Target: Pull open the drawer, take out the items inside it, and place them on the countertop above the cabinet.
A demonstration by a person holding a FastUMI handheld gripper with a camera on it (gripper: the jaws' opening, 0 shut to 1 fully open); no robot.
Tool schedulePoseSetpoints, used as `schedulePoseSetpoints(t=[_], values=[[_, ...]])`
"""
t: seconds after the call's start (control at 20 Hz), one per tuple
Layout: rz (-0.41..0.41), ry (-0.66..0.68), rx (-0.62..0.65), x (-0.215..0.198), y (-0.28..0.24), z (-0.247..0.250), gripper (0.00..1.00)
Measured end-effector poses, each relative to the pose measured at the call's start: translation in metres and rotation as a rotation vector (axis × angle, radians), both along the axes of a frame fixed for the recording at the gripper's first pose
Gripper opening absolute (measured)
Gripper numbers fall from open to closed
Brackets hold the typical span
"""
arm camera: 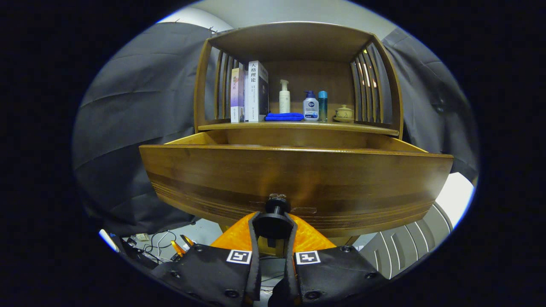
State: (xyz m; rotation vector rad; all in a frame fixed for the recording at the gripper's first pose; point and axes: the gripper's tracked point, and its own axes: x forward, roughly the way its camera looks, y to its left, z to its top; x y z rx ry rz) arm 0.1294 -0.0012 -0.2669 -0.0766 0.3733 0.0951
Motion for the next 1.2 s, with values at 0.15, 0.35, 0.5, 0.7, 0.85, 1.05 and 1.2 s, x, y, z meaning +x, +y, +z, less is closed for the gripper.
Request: schedulePoseSetpoints(t=[0.15, 0.35, 0.5, 0.7, 0.85, 1.05, 1.2], values=[[0.009, 0.01, 0.005, 0.0, 0.001, -0.002, 0.24], [0.01, 0.037, 0.022, -0.001, 0.002, -0.004, 0.26], [0.042, 0.052, 0.016, -0.002, 0.001, -0.003, 0.36], [0.056, -0.054, -0.041, -0.01, -0.006, 0.035, 0.68], [0.071, -0.085, -0.046, -0.016, -0.007, 0.061, 0.92], [0.049, -0.125, 0.014, -0.009, -0.017, 0.108, 1.0], [0.029, -0.138, 0.004, 0.003, -0.034, 0.137, 1.0]])
